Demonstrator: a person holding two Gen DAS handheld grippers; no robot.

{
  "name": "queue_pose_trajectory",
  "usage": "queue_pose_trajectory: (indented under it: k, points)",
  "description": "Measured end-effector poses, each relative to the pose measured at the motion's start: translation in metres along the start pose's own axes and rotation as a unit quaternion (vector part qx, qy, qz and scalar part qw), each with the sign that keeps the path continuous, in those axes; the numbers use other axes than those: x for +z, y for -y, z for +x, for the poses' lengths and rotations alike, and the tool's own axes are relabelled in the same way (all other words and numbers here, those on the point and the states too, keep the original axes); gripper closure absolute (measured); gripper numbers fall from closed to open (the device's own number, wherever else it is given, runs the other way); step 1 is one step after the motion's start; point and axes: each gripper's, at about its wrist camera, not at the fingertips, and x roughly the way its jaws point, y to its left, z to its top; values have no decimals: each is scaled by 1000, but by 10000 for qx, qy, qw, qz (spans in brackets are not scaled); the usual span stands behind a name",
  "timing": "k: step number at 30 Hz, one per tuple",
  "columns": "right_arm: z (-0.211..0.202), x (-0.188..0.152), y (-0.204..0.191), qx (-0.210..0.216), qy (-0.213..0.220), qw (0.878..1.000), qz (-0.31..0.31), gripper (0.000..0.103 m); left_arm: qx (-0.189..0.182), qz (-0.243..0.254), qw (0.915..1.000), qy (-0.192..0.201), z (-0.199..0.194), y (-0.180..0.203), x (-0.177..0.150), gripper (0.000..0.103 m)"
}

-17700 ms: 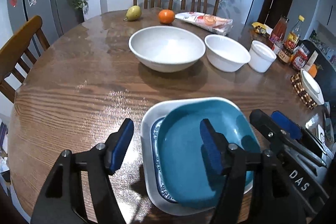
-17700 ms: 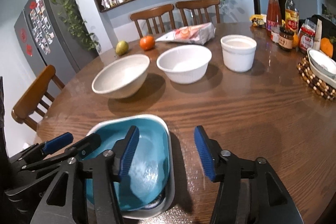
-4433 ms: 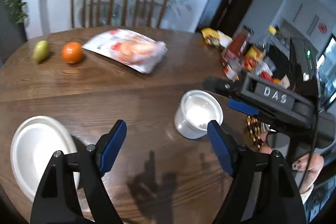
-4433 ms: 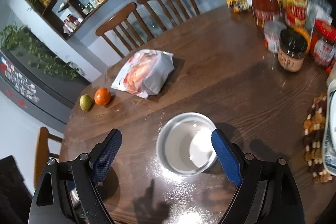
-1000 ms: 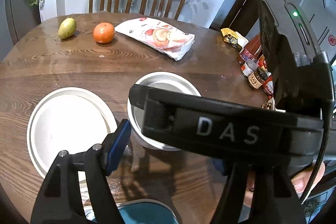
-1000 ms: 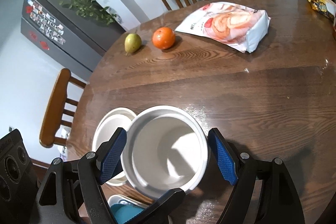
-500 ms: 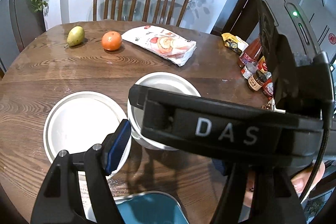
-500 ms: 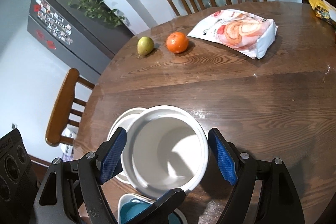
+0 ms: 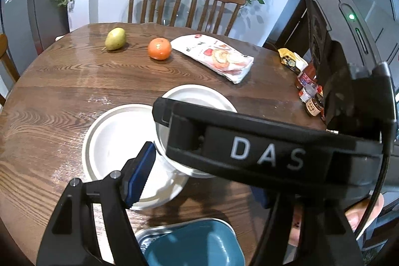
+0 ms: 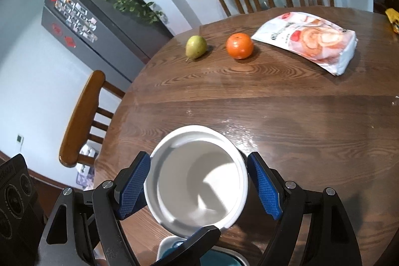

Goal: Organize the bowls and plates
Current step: 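Lift the white ramekin and carry it over the nested white bowls, then lower the white ramekin into the nested white bowls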

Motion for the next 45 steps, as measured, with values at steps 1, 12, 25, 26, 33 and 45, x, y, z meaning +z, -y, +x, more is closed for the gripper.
queue_pose_trajectory:
  k: [1, 12, 25, 26, 33, 45]
  points:
    - [3, 1, -4, 23, -17, 10000, -17, 20, 26, -42, 10000, 2, -1, -4, 0, 36]
    - [38, 6, -21, 140, -355, 9992, -148, 20, 214, -349, 9990, -149, 2, -35, 1, 37]
    - [68, 2, -17, 51, -719, 9974, -38, 20, 206, -512, 9969, -559, 20, -55, -3, 37]
    - [69, 2, -17, 44, -726, 9973, -48, 20, 202, -515, 9968, -571, 21, -55, -4, 37]
    - [76, 2, -15, -31, -832, 9965, -25, 20, 141, -583, 9957, -712, 29, -59, -4, 37]
    - [77, -1, -22, -107, -859, 9960, -202, 20, 125, -642, 9942, -859, 28, -64, -6, 37]
